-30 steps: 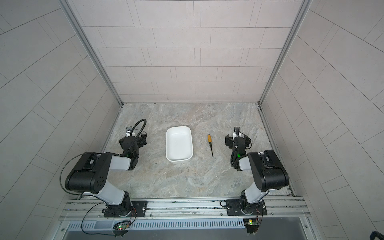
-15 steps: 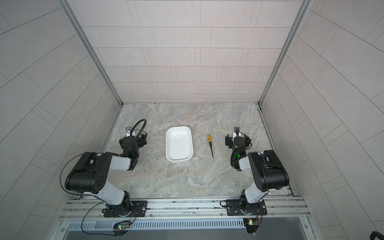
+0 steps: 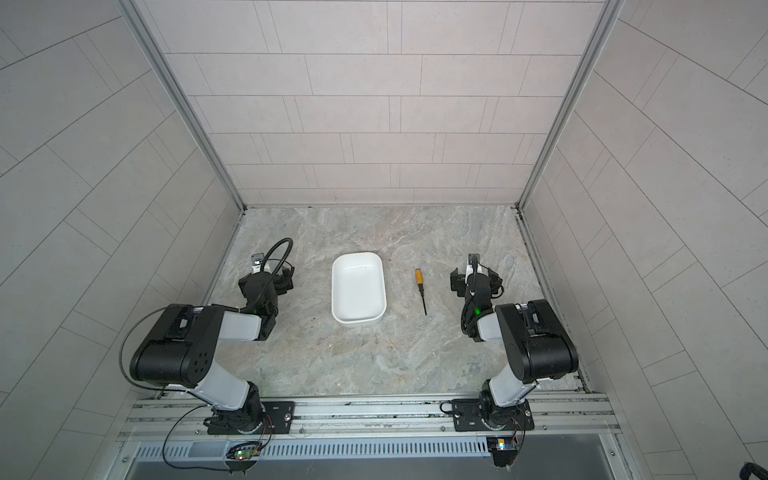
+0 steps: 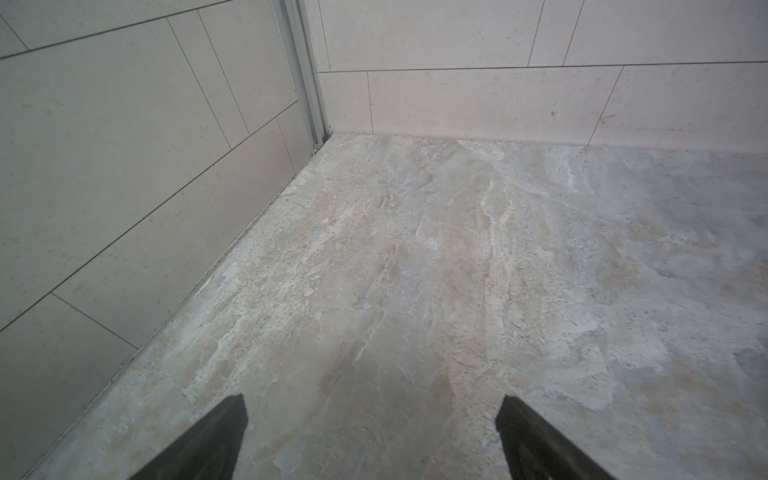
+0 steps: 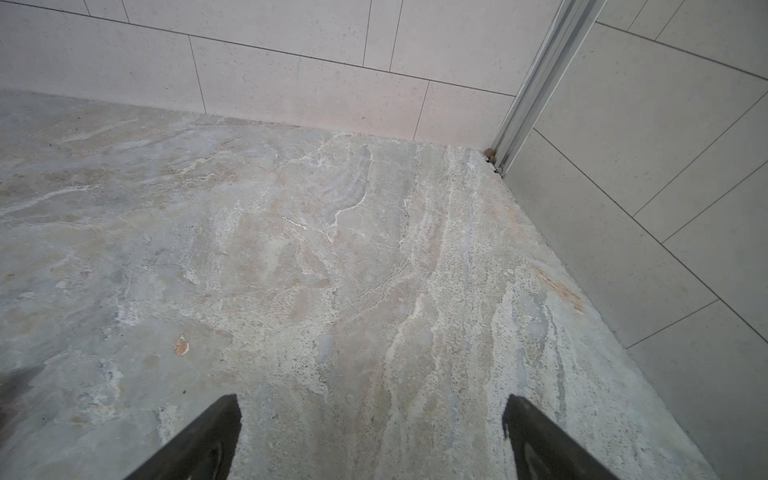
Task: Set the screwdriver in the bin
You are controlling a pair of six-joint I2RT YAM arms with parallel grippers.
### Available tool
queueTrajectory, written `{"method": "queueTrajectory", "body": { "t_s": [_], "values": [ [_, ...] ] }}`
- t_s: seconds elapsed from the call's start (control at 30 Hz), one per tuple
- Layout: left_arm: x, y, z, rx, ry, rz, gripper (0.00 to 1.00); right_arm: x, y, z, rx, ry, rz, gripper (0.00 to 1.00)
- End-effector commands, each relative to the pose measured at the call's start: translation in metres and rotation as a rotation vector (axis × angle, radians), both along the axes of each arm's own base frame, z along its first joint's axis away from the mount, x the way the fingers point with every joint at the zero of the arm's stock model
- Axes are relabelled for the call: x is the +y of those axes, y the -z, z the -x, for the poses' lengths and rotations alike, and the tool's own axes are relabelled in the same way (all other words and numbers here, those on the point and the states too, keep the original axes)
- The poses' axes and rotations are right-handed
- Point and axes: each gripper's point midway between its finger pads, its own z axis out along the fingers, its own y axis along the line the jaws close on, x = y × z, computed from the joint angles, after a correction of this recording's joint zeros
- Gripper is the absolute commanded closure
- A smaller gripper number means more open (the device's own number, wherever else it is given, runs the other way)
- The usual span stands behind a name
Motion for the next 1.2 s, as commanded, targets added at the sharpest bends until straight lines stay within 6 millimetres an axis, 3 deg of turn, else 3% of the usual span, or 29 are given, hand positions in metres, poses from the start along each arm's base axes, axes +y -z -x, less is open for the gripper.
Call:
{"method": "queueTrajectory", "body": {
  "t_s": [0.0, 0.27, 0.33, 0.47, 0.57, 0.63, 0.7, 0.77, 0.83, 0.93, 1.07, 1.17],
  "values": [
    [-0.001, -0.002, -0.001, -0.012, 0.003, -0.003, 0.0, 0.0, -0.003, -0.001, -0.008, 0.0, 0.01, 0.01],
    [-0.001, -0.002, -0.002, -0.008, 0.007, -0.003, 0.0, 0.0, -0.003, -0.001, -0.009, 0.001, 0.009, 0.01],
    [-0.009, -0.006, -0.002, -0.022, 0.055, -0.002, 0.0, 0.0, -0.006, 0.001, -0.021, 0.01, 0.02, 0.01],
    [-0.039, -0.047, 0.009, -0.011, 0.102, -0.121, 0.0, 0.008, -0.044, 0.012, -0.031, 0.044, 0.104, 0.01],
    [-0.069, -0.08, 0.017, 0.044, 0.158, -0.087, 0.0, 0.019, -0.076, 0.01, 0.03, 0.054, 0.043, 0.01],
    [-0.082, -0.087, 0.027, 0.103, 0.186, 0.006, 0.0, 0.006, -0.087, 0.017, 0.07, 0.228, -0.146, 0.01],
    [-0.085, -0.088, 0.041, 0.143, 0.169, 0.125, 0.0, -0.02, -0.058, 0.046, 0.165, 0.49, -0.262, 0.0],
    [-0.079, -0.078, 0.059, 0.208, 0.102, 0.211, 0.0, 0.002, -0.031, 0.027, 0.297, 0.3, -0.419, 0.0],
    [-0.075, -0.069, 0.071, 0.246, 0.081, 0.225, 0.0, 0.024, -0.021, 0.019, 0.36, 0.208, -0.483, 0.0],
    [-0.063, -0.05, 0.083, 0.254, 0.026, 0.223, 0.0, 0.063, -0.017, 0.012, 0.394, 0.097, -0.429, 0.01],
    [-0.07, -0.039, 0.078, 0.268, 0.072, 0.256, 0.0, 0.113, -0.006, 0.004, 0.453, -0.039, -0.4, 0.09],
    [-0.07, -0.025, 0.072, 0.349, 0.055, 0.233, 0.0, 0.135, 0.006, 0.0, 0.5, -0.09, -0.397, 0.15]
  ]
}}
